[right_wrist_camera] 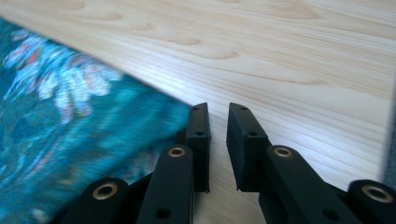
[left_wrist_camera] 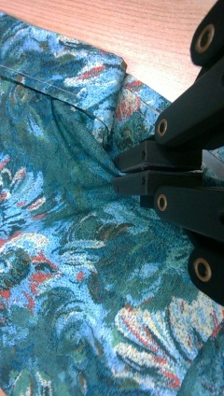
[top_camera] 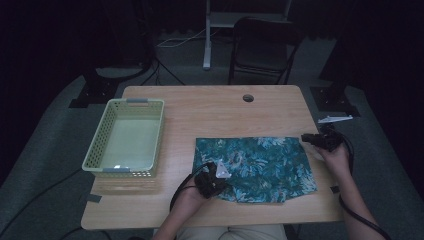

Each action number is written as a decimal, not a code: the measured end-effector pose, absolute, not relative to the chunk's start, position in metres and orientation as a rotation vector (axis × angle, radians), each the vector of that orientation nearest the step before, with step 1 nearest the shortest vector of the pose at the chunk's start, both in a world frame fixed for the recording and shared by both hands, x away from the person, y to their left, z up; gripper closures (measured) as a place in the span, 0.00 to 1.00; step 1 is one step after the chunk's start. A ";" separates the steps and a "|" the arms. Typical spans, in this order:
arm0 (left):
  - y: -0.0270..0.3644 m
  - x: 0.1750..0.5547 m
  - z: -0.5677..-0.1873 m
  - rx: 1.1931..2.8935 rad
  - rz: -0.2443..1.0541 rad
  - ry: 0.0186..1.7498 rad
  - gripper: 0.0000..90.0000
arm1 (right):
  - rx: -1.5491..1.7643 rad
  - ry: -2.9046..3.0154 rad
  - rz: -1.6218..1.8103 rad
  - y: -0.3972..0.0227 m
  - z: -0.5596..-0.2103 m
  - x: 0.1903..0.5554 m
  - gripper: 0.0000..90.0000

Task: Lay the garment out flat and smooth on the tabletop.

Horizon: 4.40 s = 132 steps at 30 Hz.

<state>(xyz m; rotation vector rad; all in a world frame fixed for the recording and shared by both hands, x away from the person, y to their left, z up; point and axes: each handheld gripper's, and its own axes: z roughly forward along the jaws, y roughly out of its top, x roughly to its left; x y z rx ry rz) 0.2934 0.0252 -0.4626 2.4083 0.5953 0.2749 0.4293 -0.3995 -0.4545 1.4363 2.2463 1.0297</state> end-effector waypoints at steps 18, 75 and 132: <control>0.025 0.293 -0.469 2.381 0.339 0.628 0.56 | 0.850 2.539 1.340 -0.383 -0.449 0.302 0.48; 0.047 0.375 -0.469 2.292 0.204 0.820 0.99 | 1.119 2.656 1.031 -0.331 -0.468 0.391 0.98; 0.098 0.372 -0.457 1.935 0.245 0.960 0.49 | 1.226 2.527 1.042 -0.280 -0.416 0.423 0.46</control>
